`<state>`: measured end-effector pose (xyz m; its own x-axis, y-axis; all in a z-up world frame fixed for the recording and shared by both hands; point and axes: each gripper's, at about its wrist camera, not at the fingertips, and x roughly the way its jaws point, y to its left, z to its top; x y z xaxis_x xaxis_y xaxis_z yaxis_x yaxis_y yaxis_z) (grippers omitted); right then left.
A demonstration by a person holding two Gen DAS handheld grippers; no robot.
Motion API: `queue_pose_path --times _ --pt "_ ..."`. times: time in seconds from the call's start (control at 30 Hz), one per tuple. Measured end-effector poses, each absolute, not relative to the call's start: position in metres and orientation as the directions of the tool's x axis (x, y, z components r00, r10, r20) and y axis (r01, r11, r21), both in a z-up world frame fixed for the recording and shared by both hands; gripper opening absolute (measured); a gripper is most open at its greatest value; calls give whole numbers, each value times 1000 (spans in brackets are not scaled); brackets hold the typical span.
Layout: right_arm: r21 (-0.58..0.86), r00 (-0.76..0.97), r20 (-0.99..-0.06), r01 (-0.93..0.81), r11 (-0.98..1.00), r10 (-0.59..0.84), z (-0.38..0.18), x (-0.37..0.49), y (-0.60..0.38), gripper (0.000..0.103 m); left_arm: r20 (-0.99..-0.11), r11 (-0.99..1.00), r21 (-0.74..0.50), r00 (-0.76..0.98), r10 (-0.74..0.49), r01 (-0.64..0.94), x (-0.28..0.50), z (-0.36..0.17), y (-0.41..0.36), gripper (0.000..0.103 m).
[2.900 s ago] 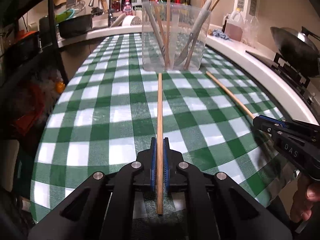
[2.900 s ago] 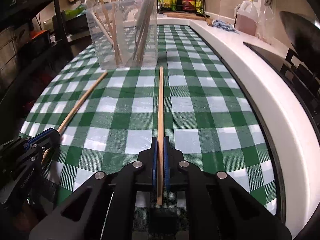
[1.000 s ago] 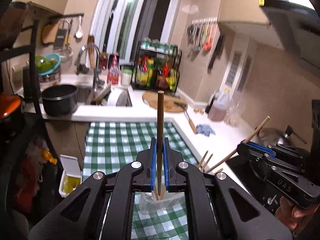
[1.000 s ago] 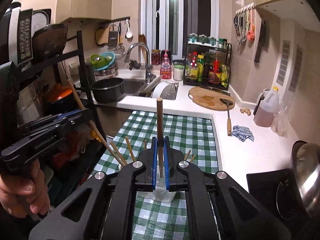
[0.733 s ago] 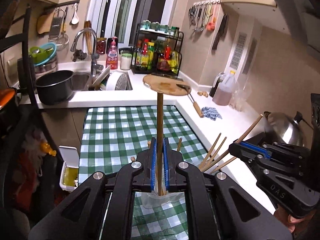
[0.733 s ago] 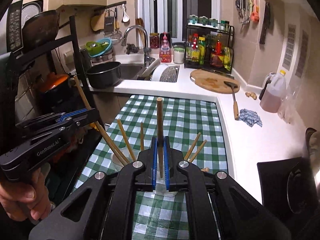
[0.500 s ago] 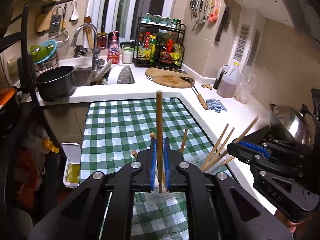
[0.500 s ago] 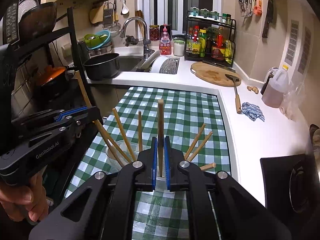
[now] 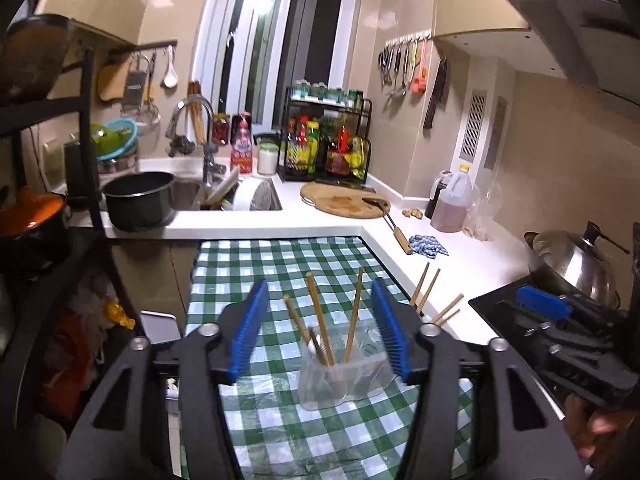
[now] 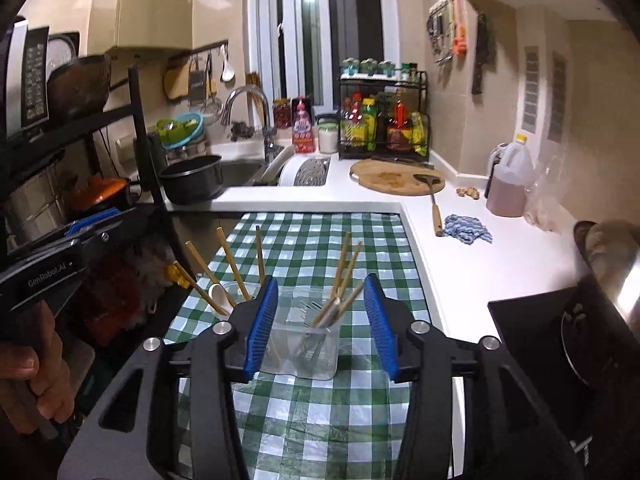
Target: Organize utensils
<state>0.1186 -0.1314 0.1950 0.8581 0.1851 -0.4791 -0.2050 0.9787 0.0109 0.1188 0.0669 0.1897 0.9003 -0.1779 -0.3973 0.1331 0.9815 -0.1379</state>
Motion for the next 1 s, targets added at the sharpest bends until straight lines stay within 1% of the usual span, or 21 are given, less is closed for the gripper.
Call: queue_pose_path --times 0.03,0.1,0.17,0.27,0.37,0.43,0.5,0.57,0.73,1.0 --pt "12 866 -467 -197 980 180 193 111 -135 59 -392 982 -137 904 -173 129 113 187 67 65" --pt "10 882 -442 -180 984 166 184 94 -144 78 -386 982 -156 909 -156 102 94 171 70 69" --pt "-7 891 -435 -149 989 131 169 87 -152 85 -402 981 -182 904 -142 73 83 153 69 74" --pt "0 868 -484 -130 992 114 142 89 -161 86 -428 981 -192 897 -114 34 73 130 62 81" --pt "22 854 -508 -111 994 107 125 91 -169 95 -447 986 -164 889 -101 30 67 111 49 88" --pt "23 857 -507 -96 995 95 117 91 -171 96 -446 992 -124 893 -66 11 67 102 42 92" --pt "-2 845 -526 -114 993 96 112 95 -166 97 -448 995 -102 893 -44 -2 68 97 40 93" --pt "-21 858 -508 -98 995 74 111 93 -163 98 -451 994 -112 891 -45 -7 71 94 42 95" --pt "-38 859 -507 -99 994 66 107 92 -158 98 -464 990 -137 885 -36 -31 76 87 48 95" --pt "-42 856 -512 -102 994 67 103 91 -155 98 -476 990 -136 878 -45 -23 75 82 46 95"
